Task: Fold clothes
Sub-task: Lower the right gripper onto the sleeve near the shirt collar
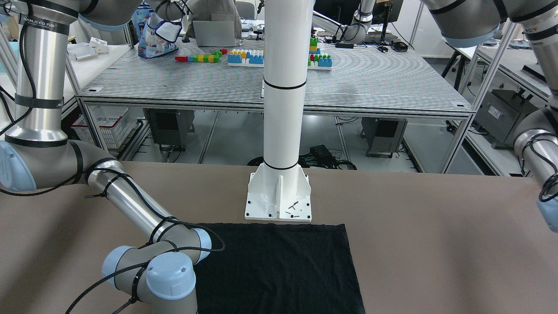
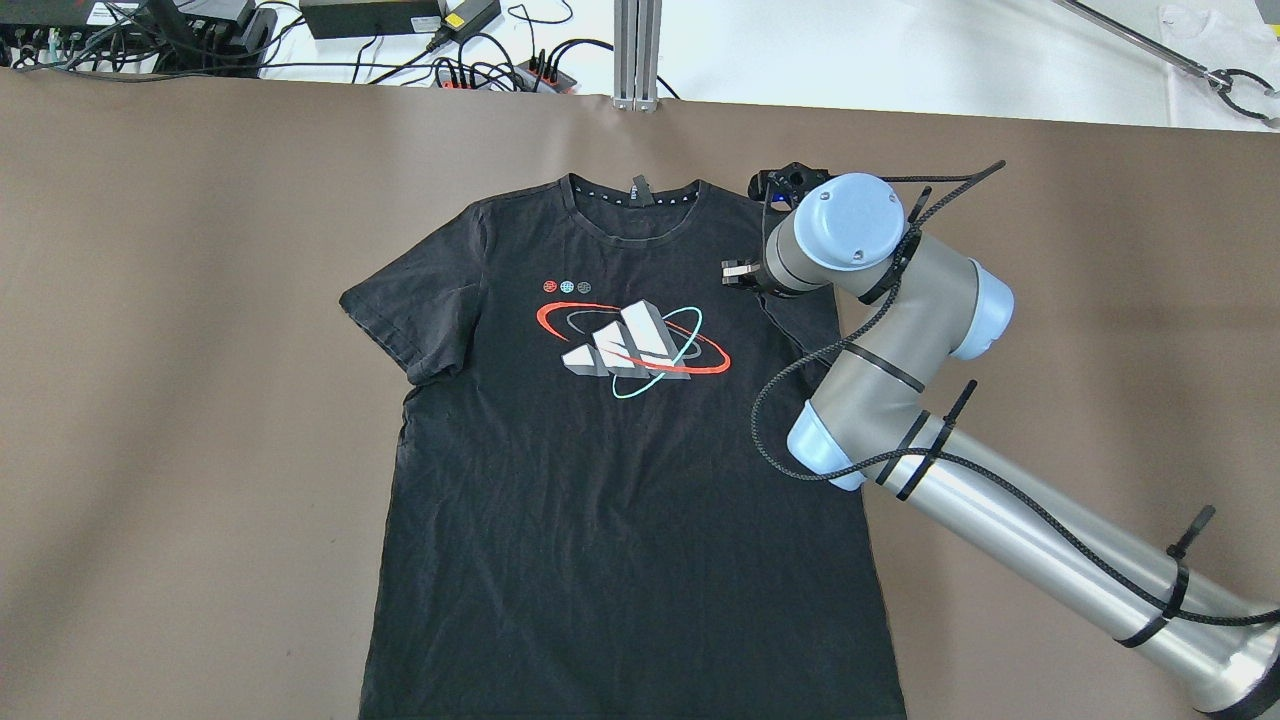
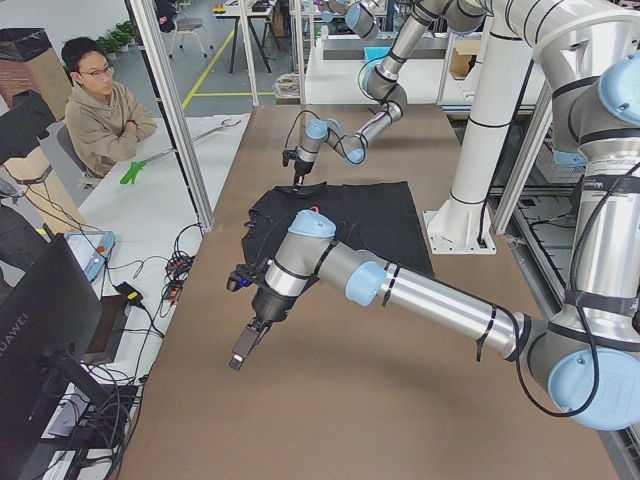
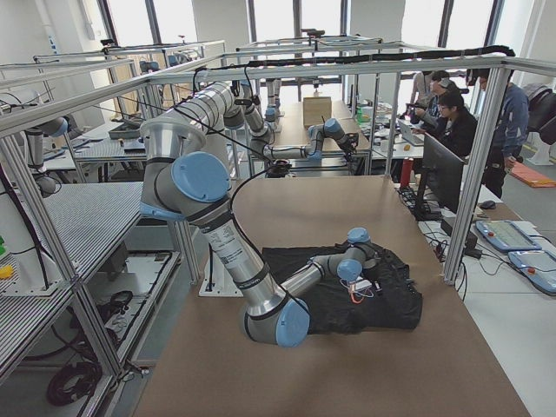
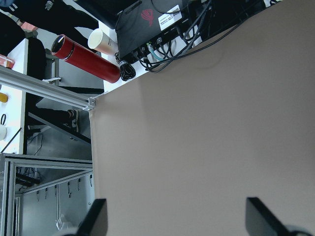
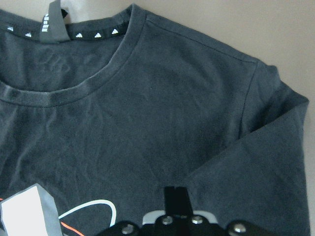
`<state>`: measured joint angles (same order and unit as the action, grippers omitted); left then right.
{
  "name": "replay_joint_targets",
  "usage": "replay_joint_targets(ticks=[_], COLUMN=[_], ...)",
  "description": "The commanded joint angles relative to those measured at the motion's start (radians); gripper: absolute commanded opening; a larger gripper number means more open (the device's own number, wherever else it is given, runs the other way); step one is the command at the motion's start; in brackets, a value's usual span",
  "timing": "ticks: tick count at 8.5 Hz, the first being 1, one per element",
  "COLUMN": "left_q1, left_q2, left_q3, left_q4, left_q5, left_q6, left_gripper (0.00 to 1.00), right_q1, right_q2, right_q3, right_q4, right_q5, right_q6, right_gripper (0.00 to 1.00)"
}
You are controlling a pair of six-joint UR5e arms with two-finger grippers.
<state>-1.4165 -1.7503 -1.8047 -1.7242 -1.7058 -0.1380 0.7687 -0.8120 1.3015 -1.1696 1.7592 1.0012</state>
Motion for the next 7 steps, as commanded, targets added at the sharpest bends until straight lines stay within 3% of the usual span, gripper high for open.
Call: replay_joint_targets(ticks=[1, 2, 5, 7], left_q1=[0.002, 0.017, 0.141, 0.188], left_q2=[-0.002, -0.006, -0.165, -0.260], left_q3=[0.001, 0.001, 0.072, 0.148], left_q4=[-0.002, -0.002, 0.000, -0.050], left_q5=[-0.005, -0.009, -0.092, -0.226], left_q6=[0.001, 0.002, -0.271, -0.371], left_gripper=[1.00, 1.00, 1.00, 1.00], right_q1=[0.000, 0.000, 0.004, 0.032], right_q2=[0.010, 0.007, -0.024, -0.073], right_q3=[-0.024, -0.022, -0.004, 0.050], right_q4=[0.005, 0.010, 0.043, 0.073], right_q5=[-0.029, -0.030, -0.029, -0.021], right_q6=[-0.001, -0.004, -0.015, -0.027], right_gripper=[0.49, 0.94, 0.95, 0.95])
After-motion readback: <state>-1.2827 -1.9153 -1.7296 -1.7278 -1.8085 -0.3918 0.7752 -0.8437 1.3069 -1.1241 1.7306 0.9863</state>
